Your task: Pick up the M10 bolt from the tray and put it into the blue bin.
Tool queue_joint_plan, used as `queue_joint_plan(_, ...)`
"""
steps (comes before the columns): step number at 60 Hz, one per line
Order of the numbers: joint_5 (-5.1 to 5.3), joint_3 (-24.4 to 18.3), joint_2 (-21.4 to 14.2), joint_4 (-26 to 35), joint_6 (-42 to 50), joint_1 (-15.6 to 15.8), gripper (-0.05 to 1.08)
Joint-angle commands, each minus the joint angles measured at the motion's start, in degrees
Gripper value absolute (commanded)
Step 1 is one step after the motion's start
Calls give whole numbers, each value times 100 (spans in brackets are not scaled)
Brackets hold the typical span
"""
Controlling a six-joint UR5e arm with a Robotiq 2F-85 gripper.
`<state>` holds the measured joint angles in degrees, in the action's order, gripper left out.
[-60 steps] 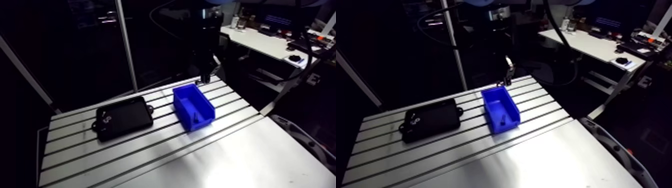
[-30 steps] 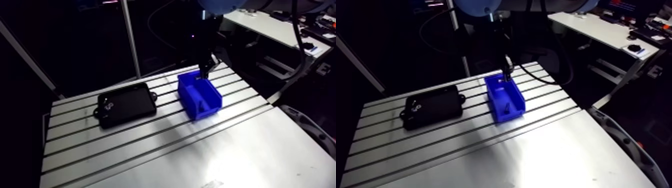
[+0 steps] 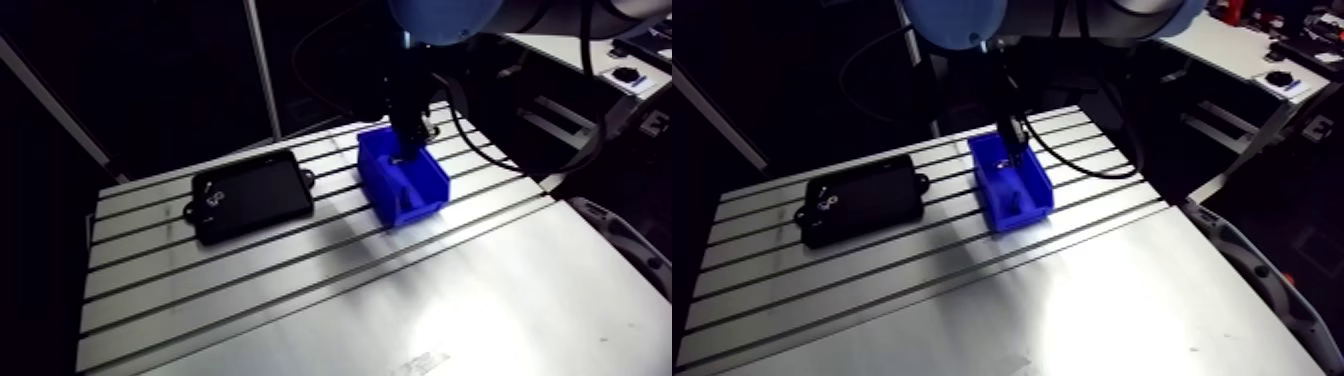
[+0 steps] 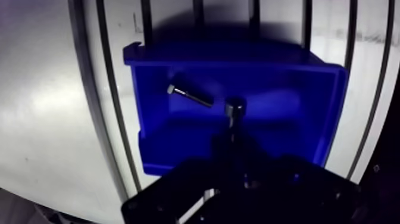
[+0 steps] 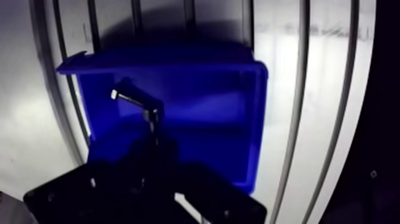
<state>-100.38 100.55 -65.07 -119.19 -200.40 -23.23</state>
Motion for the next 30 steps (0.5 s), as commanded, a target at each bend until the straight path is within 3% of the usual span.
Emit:
queue_joint_plan(1, -4, 100, 52, -171, 11, 2, 107)
queue_joint_plan(30, -4, 188, 105, -188, 29, 2, 107)
